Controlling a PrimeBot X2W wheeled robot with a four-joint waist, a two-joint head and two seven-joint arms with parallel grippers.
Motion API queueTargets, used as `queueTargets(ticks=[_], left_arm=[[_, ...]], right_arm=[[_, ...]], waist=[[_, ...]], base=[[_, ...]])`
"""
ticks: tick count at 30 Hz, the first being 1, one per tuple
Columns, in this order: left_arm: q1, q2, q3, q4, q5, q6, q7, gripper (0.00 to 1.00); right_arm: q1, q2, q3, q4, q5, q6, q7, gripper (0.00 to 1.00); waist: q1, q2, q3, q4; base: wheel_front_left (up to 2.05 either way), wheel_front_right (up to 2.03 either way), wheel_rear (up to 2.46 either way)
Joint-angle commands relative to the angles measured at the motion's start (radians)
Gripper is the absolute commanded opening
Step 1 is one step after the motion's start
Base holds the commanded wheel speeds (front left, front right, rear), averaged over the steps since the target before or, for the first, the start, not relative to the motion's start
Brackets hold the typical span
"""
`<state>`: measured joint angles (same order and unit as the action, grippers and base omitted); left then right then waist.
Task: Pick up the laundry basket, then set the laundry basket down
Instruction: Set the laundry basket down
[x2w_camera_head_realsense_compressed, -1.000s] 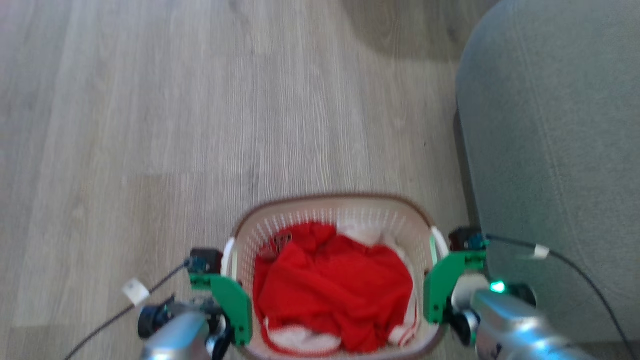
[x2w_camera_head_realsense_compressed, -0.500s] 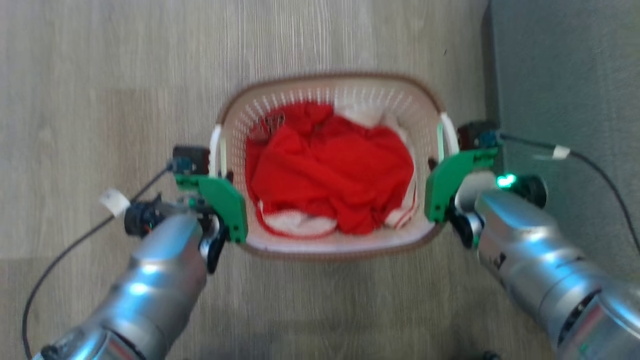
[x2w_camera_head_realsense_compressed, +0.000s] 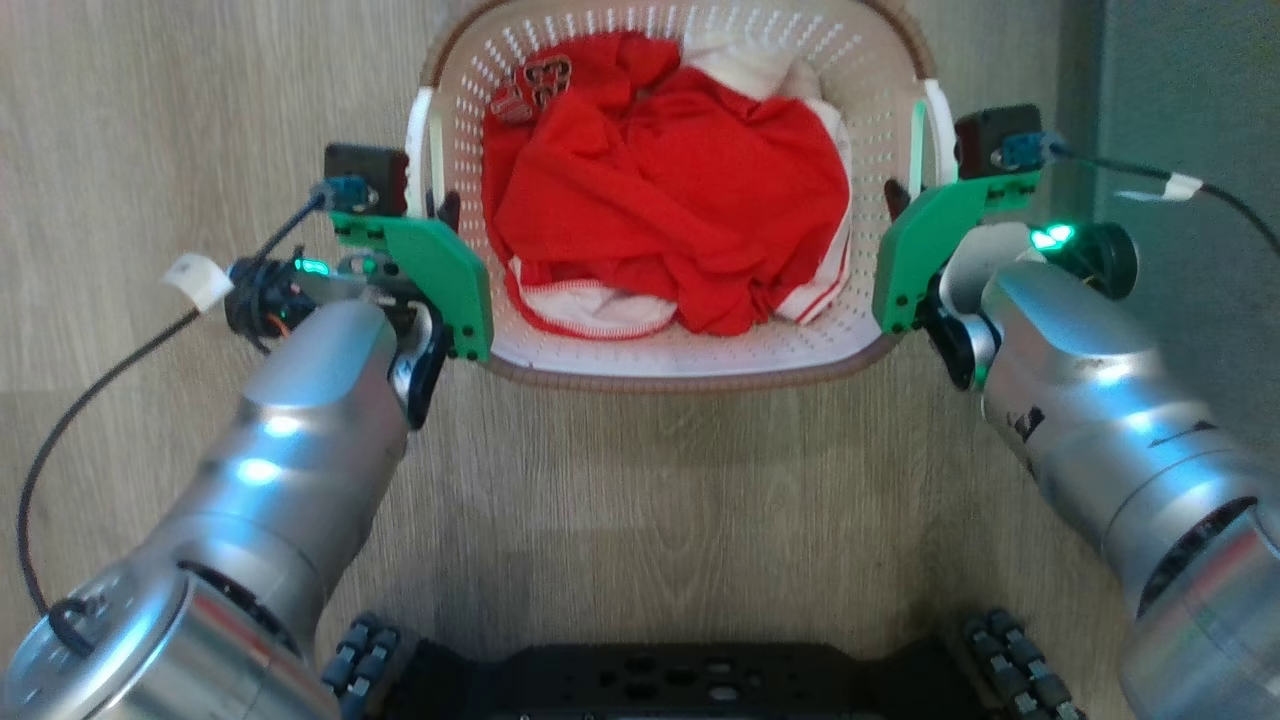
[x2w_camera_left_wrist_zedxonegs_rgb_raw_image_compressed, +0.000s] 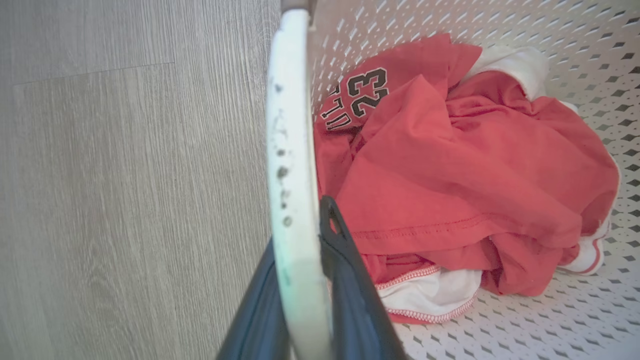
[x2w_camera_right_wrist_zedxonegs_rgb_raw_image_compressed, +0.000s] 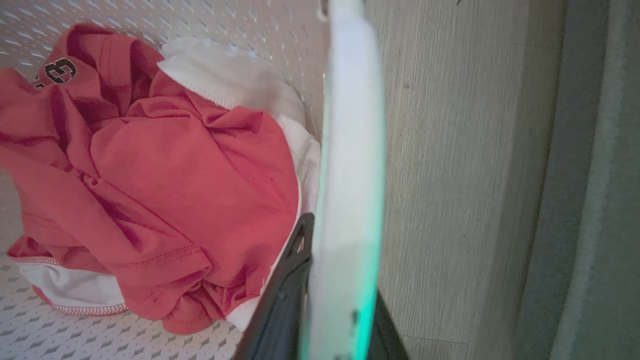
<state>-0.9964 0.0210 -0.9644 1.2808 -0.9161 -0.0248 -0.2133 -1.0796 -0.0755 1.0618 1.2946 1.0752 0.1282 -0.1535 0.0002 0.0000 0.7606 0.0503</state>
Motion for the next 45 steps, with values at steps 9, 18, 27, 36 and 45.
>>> queueTargets(ticks=[9, 18, 27, 36, 45], left_arm=[[-0.066, 0.029, 0.004, 0.005, 0.018, 0.010, -0.033, 0.00], [-0.086, 0.029, 0.002, 0.007, 0.018, 0.014, -0.042, 0.00], [-0.097, 0.029, -0.003, 0.008, 0.017, 0.017, -0.045, 0.00], [-0.096, 0.029, 0.001, 0.009, 0.004, 0.026, -0.046, 0.93], [-0.088, 0.032, 0.018, 0.009, -0.009, 0.048, -0.048, 1.00]], right_arm=[[-0.017, -0.011, -0.032, -0.004, -0.061, 0.003, -0.022, 0.00], [-0.030, -0.006, -0.077, -0.004, -0.112, 0.003, -0.028, 0.00], [-0.033, -0.003, -0.119, -0.004, -0.161, 0.003, -0.034, 0.00], [-0.034, 0.001, -0.163, -0.004, -0.210, 0.003, -0.049, 0.99], [-0.041, 0.005, -0.208, -0.004, -0.264, 0.003, -0.068, 1.00]], waist=[[-0.0002, 0.0000, 0.113, 0.015], [-0.0002, 0.0000, 0.148, 0.016], [-0.0002, 0.0000, 0.171, 0.017], [-0.0002, 0.0000, 0.170, 0.017], [-0.0002, 0.0000, 0.152, 0.011]], base=[[0.00, 0.00, 0.00], [0.00, 0.00, 0.00], [0.00, 0.00, 0.00], [0.00, 0.00, 0.00], [0.00, 0.00, 0.00]])
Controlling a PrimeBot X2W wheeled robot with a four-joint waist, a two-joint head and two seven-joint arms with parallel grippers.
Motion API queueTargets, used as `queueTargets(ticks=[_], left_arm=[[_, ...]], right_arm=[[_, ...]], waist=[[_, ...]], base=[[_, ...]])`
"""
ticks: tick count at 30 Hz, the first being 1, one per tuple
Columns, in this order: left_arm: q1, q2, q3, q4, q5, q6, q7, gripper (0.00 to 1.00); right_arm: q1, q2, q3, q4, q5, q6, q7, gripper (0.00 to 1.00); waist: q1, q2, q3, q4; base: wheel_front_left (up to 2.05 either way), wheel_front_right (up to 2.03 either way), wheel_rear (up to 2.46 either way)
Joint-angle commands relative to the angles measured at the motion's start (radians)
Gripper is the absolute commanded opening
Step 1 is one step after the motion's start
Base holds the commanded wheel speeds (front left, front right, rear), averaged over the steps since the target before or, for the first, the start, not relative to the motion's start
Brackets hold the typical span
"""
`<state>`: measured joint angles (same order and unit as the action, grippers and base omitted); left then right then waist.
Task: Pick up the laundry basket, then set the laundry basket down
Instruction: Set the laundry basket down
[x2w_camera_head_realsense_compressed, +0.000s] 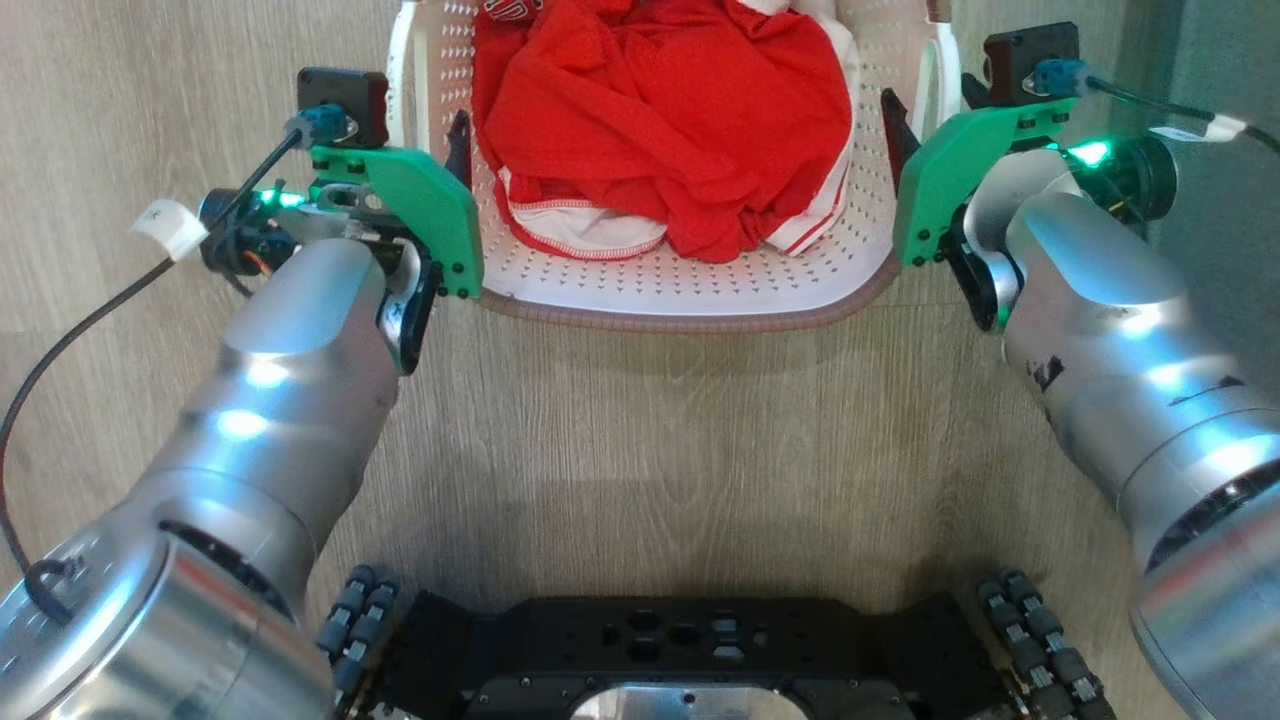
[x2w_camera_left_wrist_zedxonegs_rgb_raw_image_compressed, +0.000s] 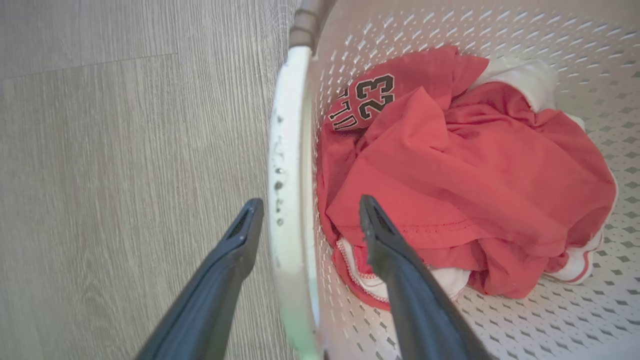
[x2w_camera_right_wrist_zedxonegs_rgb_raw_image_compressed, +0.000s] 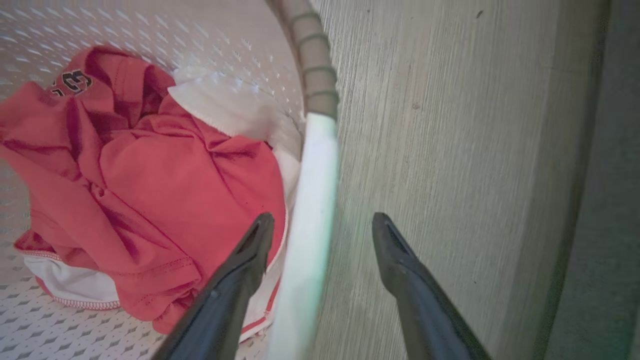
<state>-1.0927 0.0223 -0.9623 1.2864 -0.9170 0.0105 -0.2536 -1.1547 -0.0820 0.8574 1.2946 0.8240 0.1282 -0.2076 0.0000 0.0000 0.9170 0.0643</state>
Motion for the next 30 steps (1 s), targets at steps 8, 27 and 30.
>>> queueTargets(ticks=[8, 27, 30], left_arm=[[0.026, 0.064, 0.062, -0.050, 0.012, 0.034, -0.008, 1.00], [0.342, 0.125, 0.413, -0.466, 0.314, 0.065, -0.008, 1.00], [0.412, 0.120, 0.477, -0.536, 0.379, 0.058, -0.008, 1.00]], right_arm=[[0.031, 0.012, -0.045, -0.004, -0.051, 0.003, -0.039, 1.00], [0.226, -0.027, -0.394, -0.277, -0.338, 0.003, -0.054, 1.00], [0.306, -0.014, -0.476, -0.359, -0.414, 0.003, -0.054, 1.00]], waist=[[0.0000, 0.0000, -0.049, -0.017], [0.0000, 0.0000, -0.375, -0.011], [0.0000, 0.0000, -0.432, -0.008]], base=[[0.00, 0.00, 0.00], [0.00, 0.00, 0.00], [0.00, 0.00, 0.00]])
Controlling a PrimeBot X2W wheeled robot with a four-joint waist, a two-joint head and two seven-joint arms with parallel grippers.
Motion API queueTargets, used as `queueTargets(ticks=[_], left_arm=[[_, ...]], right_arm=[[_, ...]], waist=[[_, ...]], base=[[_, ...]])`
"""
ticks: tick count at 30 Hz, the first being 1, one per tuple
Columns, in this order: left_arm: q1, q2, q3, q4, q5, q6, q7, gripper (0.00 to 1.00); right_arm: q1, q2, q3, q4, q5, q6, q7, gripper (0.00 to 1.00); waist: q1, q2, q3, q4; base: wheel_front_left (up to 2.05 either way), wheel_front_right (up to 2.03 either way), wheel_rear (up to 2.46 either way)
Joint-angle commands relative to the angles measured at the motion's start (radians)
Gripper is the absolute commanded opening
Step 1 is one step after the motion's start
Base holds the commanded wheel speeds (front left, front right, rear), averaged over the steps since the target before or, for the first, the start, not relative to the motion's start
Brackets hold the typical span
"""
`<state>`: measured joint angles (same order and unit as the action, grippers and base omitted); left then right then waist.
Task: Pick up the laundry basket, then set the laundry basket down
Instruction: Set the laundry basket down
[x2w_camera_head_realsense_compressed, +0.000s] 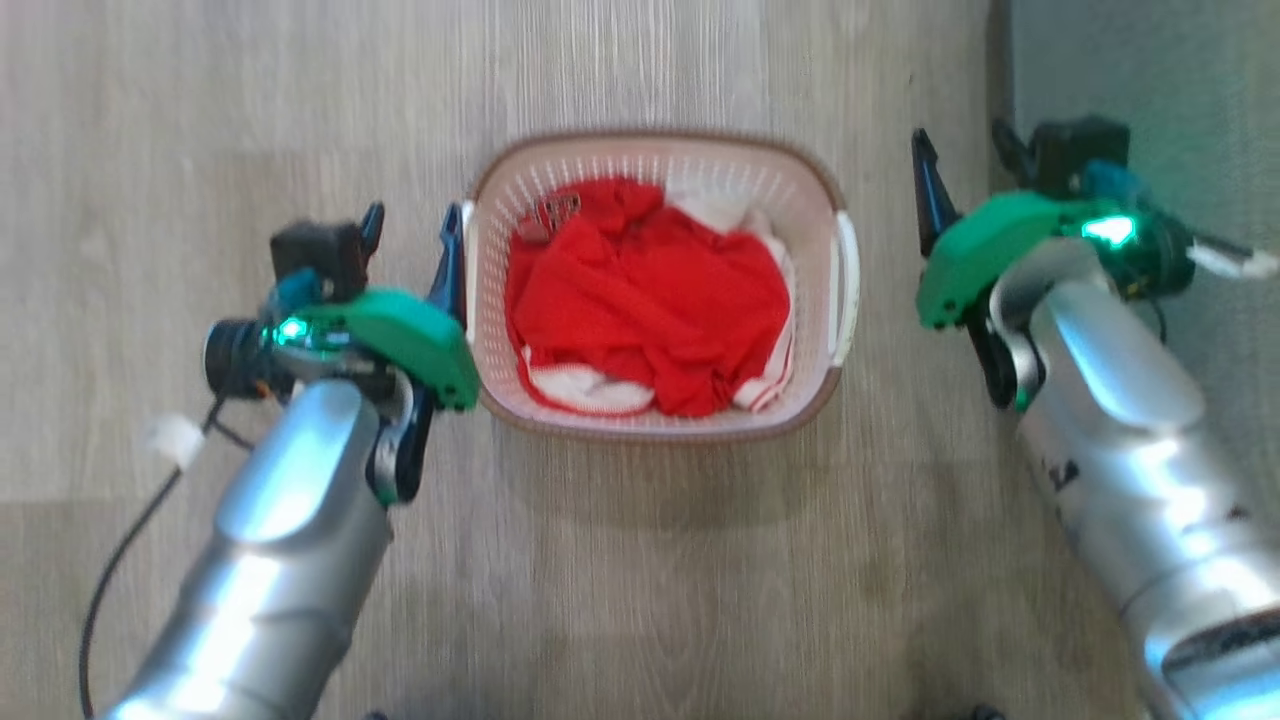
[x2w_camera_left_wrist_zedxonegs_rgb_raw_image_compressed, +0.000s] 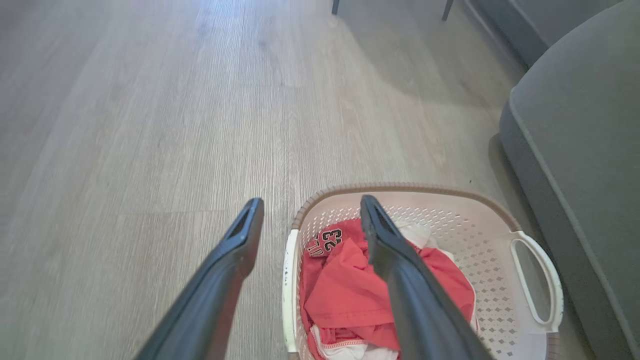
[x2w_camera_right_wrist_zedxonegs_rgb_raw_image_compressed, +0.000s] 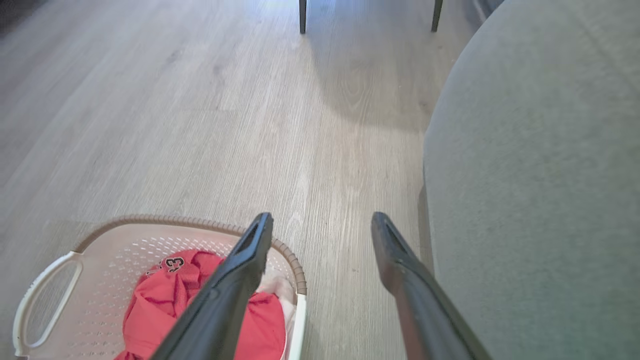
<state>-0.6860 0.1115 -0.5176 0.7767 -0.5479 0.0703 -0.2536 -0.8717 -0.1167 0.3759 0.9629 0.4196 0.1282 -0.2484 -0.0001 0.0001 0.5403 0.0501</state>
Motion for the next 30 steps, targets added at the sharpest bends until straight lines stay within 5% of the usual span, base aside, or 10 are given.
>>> queueTargets(ticks=[1, 15, 30], left_arm=[[0.028, 0.028, 0.052, -0.049, 0.033, -0.005, -0.008, 1.00], [0.329, -0.026, 0.265, -0.323, 0.237, -0.089, -0.008, 1.00], [0.581, -0.042, 0.346, -0.530, 0.369, -0.060, -0.008, 1.00]], right_arm=[[0.050, 0.026, -0.022, -0.055, -0.033, 0.003, -0.013, 1.00], [0.411, 0.066, -0.217, -0.415, -0.177, 0.003, -0.013, 1.00], [0.695, 0.066, -0.246, -0.674, -0.162, 0.003, -0.013, 1.00]], waist=[[0.0001, -0.0001, -0.072, 0.006], [0.0001, -0.0001, -0.318, 0.017], [0.0001, -0.0001, -0.468, 0.031]], base=[[0.00, 0.00, 0.00], [0.00, 0.00, 0.00], [0.00, 0.00, 0.00]])
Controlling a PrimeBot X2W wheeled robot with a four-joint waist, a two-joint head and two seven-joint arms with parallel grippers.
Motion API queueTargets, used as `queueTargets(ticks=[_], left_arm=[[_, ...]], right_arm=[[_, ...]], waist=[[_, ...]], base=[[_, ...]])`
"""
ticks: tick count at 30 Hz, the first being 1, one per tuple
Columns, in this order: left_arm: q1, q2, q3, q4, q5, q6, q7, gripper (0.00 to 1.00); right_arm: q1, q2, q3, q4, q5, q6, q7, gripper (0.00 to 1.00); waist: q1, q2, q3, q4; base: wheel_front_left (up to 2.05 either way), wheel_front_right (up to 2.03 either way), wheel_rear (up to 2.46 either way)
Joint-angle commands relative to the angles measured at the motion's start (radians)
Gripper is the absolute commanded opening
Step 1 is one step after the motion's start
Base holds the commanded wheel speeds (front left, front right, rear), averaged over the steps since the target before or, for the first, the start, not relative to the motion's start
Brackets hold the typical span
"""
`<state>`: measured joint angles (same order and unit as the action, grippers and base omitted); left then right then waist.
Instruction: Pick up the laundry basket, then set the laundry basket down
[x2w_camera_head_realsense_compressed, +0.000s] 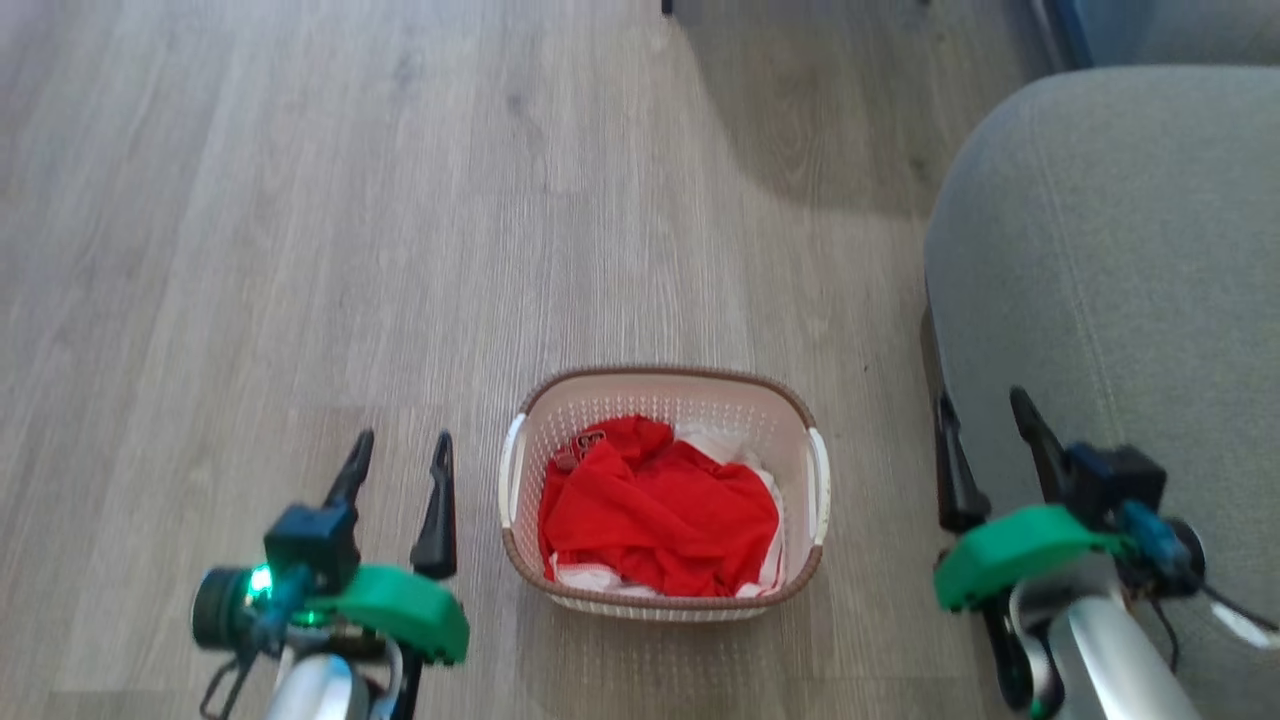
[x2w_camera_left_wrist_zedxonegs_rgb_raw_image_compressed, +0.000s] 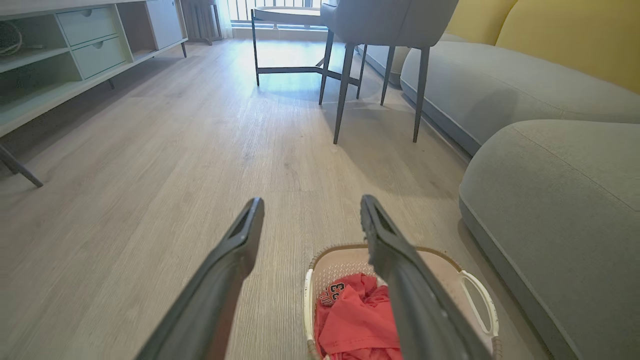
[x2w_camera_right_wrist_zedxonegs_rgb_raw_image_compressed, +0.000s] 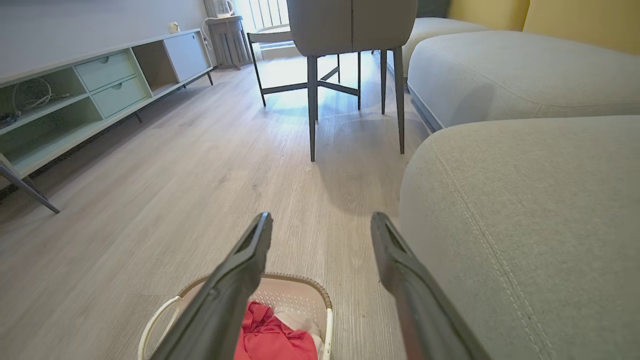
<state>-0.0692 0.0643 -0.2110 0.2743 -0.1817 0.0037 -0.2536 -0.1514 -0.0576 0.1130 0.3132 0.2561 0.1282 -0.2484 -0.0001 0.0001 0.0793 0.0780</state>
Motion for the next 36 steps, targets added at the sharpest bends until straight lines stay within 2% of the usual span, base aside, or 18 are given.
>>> queueTargets(ticks=[1, 6, 14, 36], left_arm=[[-0.019, 0.005, 0.042, -0.040, 0.008, 0.008, -0.008, 1.00], [0.075, 0.008, 0.054, -0.086, 0.044, 0.020, -0.008, 1.00], [0.125, 0.008, 0.071, -0.086, 0.048, 0.022, -0.008, 1.00], [0.140, -0.006, 0.100, -0.094, 0.039, 0.002, -0.008, 1.00]], right_arm=[[-0.008, 0.007, 0.016, -0.040, 0.002, 0.003, -0.013, 1.00], [0.085, 0.007, 0.009, -0.121, -0.004, 0.003, -0.013, 1.00], [0.166, 0.007, -0.006, -0.187, -0.006, 0.003, -0.013, 1.00], [0.178, 0.007, -0.016, -0.183, 0.004, 0.003, -0.013, 1.00]], waist=[[0.0001, -0.0001, -0.013, 0.004], [0.0001, -0.0001, -0.047, 0.003], [0.0001, -0.0001, -0.073, -0.006], [0.0001, -0.0001, -0.084, -0.014]], base=[[0.00, 0.00, 0.00], [0.00, 0.00, 0.00], [0.00, 0.00, 0.00], [0.00, 0.00, 0.00]])
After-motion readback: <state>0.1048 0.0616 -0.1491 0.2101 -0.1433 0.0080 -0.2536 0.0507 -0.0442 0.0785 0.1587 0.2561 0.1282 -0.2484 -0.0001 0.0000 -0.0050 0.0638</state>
